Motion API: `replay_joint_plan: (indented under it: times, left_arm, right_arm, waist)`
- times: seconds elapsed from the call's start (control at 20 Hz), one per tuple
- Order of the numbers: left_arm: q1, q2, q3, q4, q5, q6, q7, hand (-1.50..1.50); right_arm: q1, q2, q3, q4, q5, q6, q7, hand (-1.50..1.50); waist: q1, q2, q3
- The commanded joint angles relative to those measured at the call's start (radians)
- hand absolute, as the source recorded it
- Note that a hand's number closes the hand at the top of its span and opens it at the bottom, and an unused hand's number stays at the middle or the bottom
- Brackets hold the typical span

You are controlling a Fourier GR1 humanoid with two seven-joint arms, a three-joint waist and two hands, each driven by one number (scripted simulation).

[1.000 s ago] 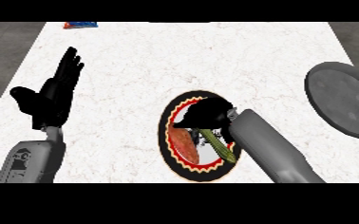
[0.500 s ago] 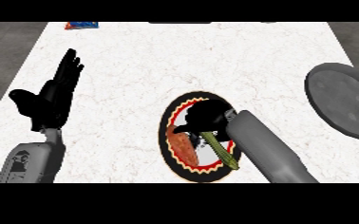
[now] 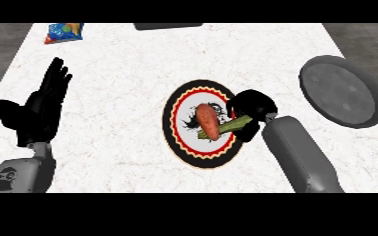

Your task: Pick the squash from the plate and place it in the pan

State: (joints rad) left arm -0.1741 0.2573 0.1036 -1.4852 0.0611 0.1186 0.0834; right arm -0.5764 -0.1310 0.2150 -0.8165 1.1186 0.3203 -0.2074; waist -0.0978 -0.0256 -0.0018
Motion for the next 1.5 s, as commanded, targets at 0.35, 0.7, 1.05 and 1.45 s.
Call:
replay_joint_plan:
  times: [0.35,0.7,1.05,1.45]
  left_arm:
    - [-0.001,0.004,0.001,0.006,0.013,-0.021,0.009,0.0]
    - [0.004,-0.031,-0.039,-0.034,-0.02,0.001,0.008,0.0]
    - [-0.057,-0.034,-0.032,0.021,-0.023,-0.009,0.004,0.0]
    - [-0.064,-0.05,-0.04,0.016,-0.036,-0.014,-0.031,0.0]
  right_arm:
    - [0.018,0.128,-0.176,-0.403,0.063,-0.376,0.672,1.5]
    - [0.158,0.13,-0.143,-0.816,0.145,-0.346,0.899,1.5]
    - [0.132,0.016,-0.423,-0.919,-0.101,-0.339,0.819,1.5]
    - [0.181,-0.211,-0.684,-0.524,-0.247,-0.529,0.488,1.5]
  waist:
    - [0.022,-0.004,0.0]
    - [0.066,0.013,0.001]
    - [0.084,0.024,0.002]
    - [0.103,0.031,0.003]
